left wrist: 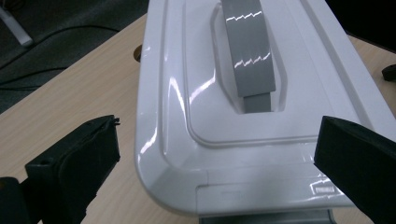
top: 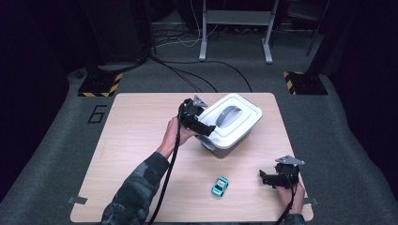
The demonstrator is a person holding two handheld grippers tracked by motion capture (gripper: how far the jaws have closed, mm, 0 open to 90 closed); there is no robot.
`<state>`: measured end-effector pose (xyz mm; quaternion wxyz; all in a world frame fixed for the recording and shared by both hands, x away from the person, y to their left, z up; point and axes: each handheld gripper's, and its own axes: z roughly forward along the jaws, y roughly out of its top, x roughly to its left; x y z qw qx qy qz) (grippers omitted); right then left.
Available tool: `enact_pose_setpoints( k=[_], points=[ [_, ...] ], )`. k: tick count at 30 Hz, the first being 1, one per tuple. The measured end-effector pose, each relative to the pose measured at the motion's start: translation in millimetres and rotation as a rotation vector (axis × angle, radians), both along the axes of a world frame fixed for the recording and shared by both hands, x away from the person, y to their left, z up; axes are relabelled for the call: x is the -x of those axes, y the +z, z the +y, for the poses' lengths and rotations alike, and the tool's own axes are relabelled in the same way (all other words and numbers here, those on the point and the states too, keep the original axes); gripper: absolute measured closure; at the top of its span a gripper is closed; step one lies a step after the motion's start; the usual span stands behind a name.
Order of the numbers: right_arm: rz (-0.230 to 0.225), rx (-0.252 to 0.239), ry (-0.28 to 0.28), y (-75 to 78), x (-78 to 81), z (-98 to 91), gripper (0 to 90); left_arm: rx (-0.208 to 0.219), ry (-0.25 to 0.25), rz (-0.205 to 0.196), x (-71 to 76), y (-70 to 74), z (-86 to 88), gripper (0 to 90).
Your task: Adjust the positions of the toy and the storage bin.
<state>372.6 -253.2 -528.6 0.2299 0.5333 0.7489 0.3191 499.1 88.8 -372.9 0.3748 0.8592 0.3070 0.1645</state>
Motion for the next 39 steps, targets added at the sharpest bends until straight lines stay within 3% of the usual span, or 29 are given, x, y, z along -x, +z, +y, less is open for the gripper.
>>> enact_pose_setpoints(
  k=[14, 17, 23, 27, 31, 32, 33, 37, 39],
  points=[
    [-0.001, -0.001, -0.004, 0.0, 0.2, 0.1, 2.9, -0.030, -0.016, 0.013, -22.0, -3.5, -38.1, 4.5],
    [-0.001, -0.001, -0.003, 0.0, 0.2, 0.1, 2.9, -0.038, -0.012, 0.016, -24.4, -4.2, -45.4, 9.7],
    [-0.002, -0.001, -0.005, 0.0, 0.3, 0.1, 3.1, -0.066, 0.025, 0.026, -29.3, -10.4, -51.3, 28.6],
    [-0.001, -0.002, -0.006, 0.0, 0.3, 0.2, 3.1, -0.039, 0.029, 0.048, -31.7, -12.5, -48.6, 34.0],
    [-0.002, -0.001, -0.005, 0.0, 0.2, 0.1, 3.1, -0.035, 0.024, 0.042, -30.2, -12.2, -49.4, 34.9],
    [-0.002, -0.001, -0.004, 0.0, 0.2, 0.0, 3.1, -0.032, 0.018, 0.042, -29.0, -11.1, -49.6, 44.4],
    [0.000, -0.003, -0.007, 0.1, 0.5, 0.3, 3.1, -0.035, 0.024, 0.035, -28.4, -11.1, -50.4, 48.2],
    [-0.002, -0.001, -0.005, 0.0, 0.3, 0.2, 3.2, -0.041, 0.007, 0.030, -27.3, -11.2, -51.6, 48.8],
    [-0.002, 0.000, -0.006, 0.0, 0.3, 0.1, 3.3, -0.042, 0.005, 0.023, -25.5, -10.8, -52.4, 53.4]
  ],
)
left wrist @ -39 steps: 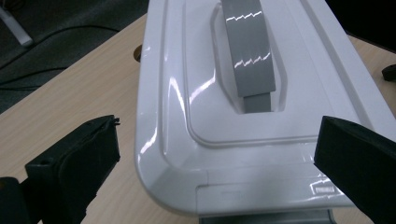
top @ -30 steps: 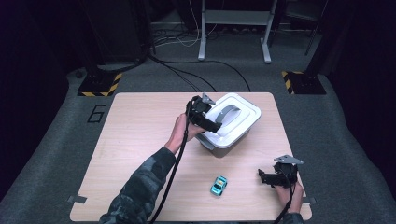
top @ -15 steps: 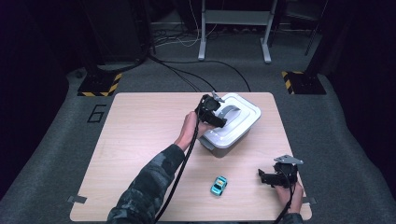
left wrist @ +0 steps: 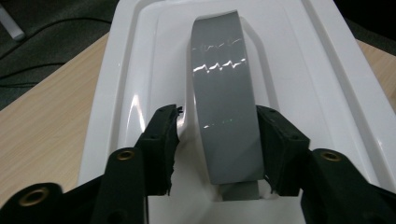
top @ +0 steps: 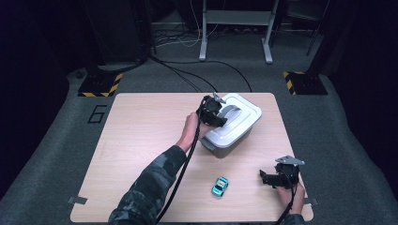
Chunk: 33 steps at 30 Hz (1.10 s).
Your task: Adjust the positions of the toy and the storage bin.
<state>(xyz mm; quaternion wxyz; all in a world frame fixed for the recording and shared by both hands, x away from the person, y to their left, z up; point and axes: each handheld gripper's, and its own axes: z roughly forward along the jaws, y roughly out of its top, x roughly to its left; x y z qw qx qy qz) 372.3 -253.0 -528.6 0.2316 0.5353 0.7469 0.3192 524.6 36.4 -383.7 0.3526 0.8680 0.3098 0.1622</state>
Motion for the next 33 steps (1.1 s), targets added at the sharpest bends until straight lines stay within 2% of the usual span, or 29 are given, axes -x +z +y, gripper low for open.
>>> enact_pose_setpoints(
  k=[1, 2, 5, 9, 25, 33],
  points=[
    [0.000, 0.000, 0.000, 0.0, 0.0, 0.0, 3.3, 0.002, -0.004, 0.001, 0.6, 0.0, -0.3, 57.0],
    [0.002, -0.003, -0.002, 0.1, 0.2, 0.2, 3.3, 0.016, -0.011, 0.019, 1.1, -0.3, 0.0, 60.9],
    [0.001, -0.002, 0.000, 0.1, 0.1, 0.1, 3.4, 0.035, -0.017, 0.032, 1.2, -2.0, 0.9, 62.7],
    [0.001, -0.003, -0.001, 0.1, 0.2, 0.2, 3.5, 0.050, -0.017, 0.041, 0.2, -2.7, 2.8, 63.3],
    [0.000, -0.003, -0.002, 0.0, 0.2, 0.1, 3.7, 0.056, -0.018, 0.050, -0.2, -2.4, 14.1, 65.2],
    [-0.001, -0.001, -0.001, 0.0, 0.1, 0.0, 3.7, 0.065, -0.010, 0.040, 4.4, -3.7, 23.9, 65.7]
  ],
)
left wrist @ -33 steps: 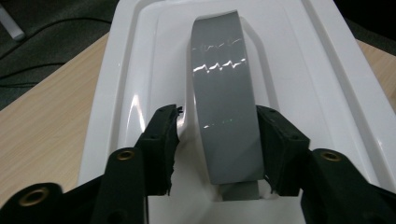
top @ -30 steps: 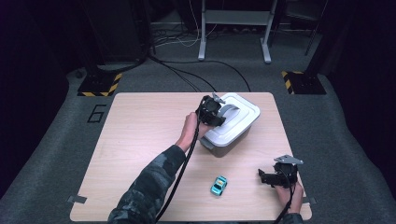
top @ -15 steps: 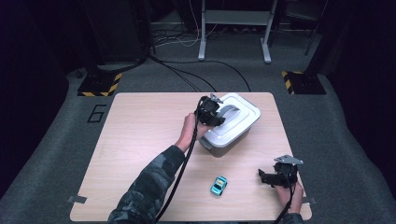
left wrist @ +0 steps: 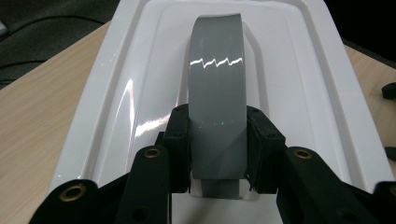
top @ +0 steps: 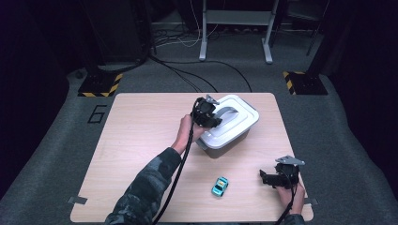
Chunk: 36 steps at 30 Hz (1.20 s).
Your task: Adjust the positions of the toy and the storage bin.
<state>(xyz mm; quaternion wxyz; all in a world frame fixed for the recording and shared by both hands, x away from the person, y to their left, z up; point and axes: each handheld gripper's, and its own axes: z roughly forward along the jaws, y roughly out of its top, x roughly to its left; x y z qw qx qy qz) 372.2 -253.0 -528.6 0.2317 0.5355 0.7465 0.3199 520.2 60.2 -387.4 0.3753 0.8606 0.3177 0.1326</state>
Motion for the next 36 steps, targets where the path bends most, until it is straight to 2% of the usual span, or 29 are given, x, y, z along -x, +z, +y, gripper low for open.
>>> enact_pose_setpoints(
  k=[20, 36],
  points=[
    [-0.001, -0.002, -0.005, -0.1, 0.2, 0.4, 3.7, 0.020, 0.011, 0.011, 17.5, -1.3, 38.1, 66.3],
    [0.000, 0.000, 0.000, 0.0, 0.0, 0.0, 3.7, 0.025, 0.070, 0.020, 47.8, -1.3, 64.5, 66.4]
  ],
)
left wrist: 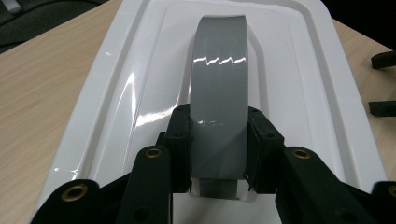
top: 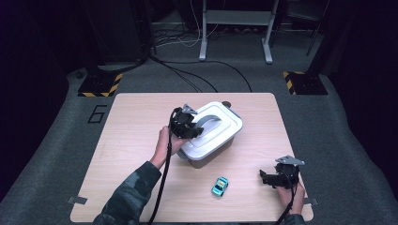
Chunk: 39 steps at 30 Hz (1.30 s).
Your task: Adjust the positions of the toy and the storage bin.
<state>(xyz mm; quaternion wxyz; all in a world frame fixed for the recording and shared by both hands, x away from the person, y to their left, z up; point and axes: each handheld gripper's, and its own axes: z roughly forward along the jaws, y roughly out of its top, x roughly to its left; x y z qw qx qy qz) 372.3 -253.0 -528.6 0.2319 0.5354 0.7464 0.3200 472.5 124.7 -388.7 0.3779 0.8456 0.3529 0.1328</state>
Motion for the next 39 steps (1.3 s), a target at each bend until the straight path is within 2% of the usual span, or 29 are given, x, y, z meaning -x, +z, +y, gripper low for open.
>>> enact_pose_setpoints(
  k=[12, 20, 28, 32, 33, 39],
  points=[
    [0.000, 0.000, 0.000, 0.0, 0.1, 0.1, 3.7, 0.021, 0.028, 0.016, 18.6, -0.5, 14.3, 66.5],
    [0.002, 0.002, -0.001, 0.1, 0.2, 0.0, 3.7, 0.039, 0.026, 0.019, 28.4, -1.6, 22.1, 66.4],
    [0.002, 0.001, -0.002, 0.2, 0.2, 0.1, 3.7, 0.057, 0.025, 0.041, 39.1, -1.6, 31.3, 66.4],
    [0.002, 0.001, -0.001, 0.2, 0.2, 0.1, 3.7, 0.074, 0.028, 0.046, 46.3, -2.4, 35.5, 66.3],
    [0.002, 0.001, -0.001, 0.2, 0.2, 0.1, 3.7, 0.095, 0.022, 0.057, 49.8, -3.2, 38.2, 66.3],
    [0.002, 0.001, -0.002, 0.2, 0.2, 0.2, 3.7, 0.112, 0.023, 0.057, 59.2, -4.4, 42.1, 66.3]
  ],
)
